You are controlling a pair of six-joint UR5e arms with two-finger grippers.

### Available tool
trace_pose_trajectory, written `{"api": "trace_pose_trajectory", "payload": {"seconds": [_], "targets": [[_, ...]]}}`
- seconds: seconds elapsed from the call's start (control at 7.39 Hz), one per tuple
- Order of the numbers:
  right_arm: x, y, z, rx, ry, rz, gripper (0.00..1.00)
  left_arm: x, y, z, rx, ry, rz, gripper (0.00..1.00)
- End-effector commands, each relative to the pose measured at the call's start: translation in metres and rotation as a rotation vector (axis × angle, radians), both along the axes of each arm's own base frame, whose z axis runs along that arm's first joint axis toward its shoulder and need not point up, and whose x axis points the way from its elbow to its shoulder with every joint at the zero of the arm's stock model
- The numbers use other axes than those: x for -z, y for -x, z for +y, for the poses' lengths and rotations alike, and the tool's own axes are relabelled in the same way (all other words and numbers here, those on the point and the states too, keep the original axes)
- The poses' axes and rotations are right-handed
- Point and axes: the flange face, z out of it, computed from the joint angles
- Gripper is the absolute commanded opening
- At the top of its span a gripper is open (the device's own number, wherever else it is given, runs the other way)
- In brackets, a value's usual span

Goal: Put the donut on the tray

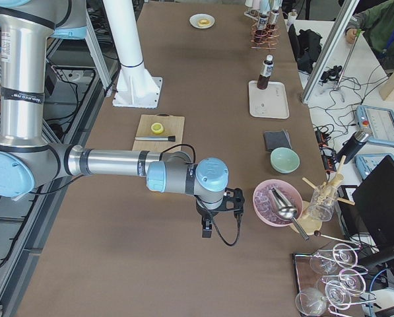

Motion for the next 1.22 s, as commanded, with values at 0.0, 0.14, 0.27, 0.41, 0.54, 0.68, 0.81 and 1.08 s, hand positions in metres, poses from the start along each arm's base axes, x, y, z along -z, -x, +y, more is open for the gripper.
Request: {"api": "trace_pose_trajectory", "payload": {"seconds": [0.0,0.14,0.27,0.41,0.54,0.68,0.81,1.08], "targets": [[0.001,0.000,-0.001,0.000,-0.003,0.002,1.00,0.007,0.000,-0.002,0.004,-0.018,0.005,0.99],[0.001,0.000,-0.001,0.000,-0.003,0.000,1.00,0.007,-0.001,-0.005,0.000,-0.021,0.004,0.99],[0.001,0.000,-0.001,-0.001,0.000,-0.003,1.00,0.016,0.000,-0.015,0.000,-0.057,-0.003,0.99],[0.001,0.000,-0.001,-0.001,0.001,-0.003,1.00,0.009,-0.001,-0.015,0.001,-0.044,-0.001,0.99],[0.002,0.000,-0.001,-0.001,-0.003,-0.004,1.00,0.010,-0.001,-0.013,0.003,-0.045,0.001,0.99],[0.006,0.001,-0.002,0.002,-0.018,-0.012,1.00,0.009,-0.001,-0.013,0.000,-0.047,0.005,0.99],[0.013,0.001,-0.006,0.000,-0.064,-0.019,1.00,0.015,0.000,-0.011,0.002,-0.073,0.005,0.99],[0.023,0.006,-0.007,0.005,-0.128,-0.086,1.00,0.026,0.000,-0.014,0.004,-0.177,0.013,0.99]]}}
